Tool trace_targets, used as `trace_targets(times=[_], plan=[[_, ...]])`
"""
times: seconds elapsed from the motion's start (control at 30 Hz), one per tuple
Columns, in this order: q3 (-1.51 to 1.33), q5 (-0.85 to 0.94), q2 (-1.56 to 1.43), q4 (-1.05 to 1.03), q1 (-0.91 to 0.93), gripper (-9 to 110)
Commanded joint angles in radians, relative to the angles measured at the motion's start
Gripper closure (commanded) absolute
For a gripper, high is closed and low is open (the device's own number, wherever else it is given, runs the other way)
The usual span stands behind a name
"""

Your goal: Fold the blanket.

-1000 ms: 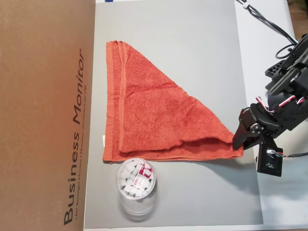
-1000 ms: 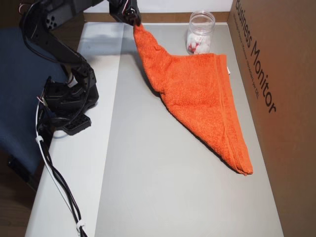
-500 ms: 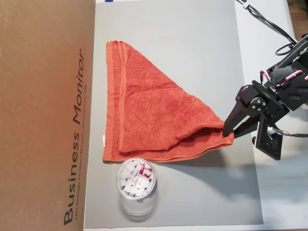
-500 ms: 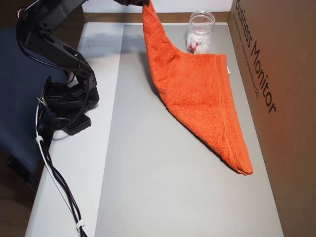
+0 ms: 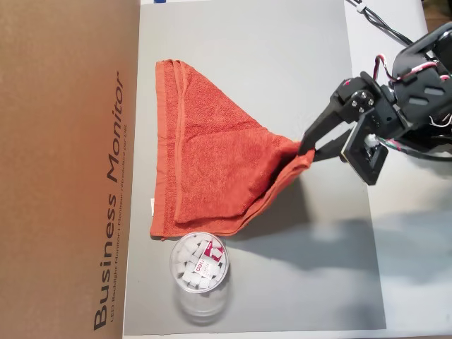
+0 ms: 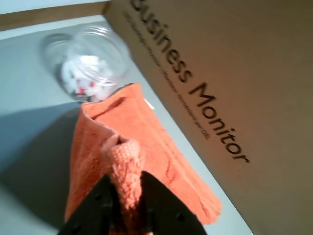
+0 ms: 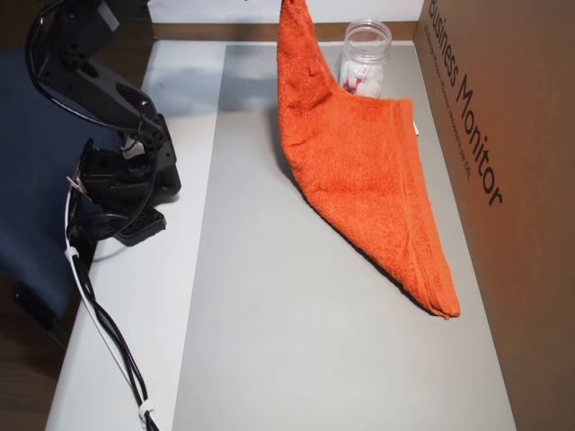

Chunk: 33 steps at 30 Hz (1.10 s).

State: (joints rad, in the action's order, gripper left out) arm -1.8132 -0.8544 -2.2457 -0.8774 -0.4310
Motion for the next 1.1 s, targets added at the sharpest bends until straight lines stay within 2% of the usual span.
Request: trace_targets(times=[0.0,1.07], plan=[[0.106,-0.006,0.023,0.012,0.043,102],[0.755,-0.008,0.643,0.015,0.517,102]])
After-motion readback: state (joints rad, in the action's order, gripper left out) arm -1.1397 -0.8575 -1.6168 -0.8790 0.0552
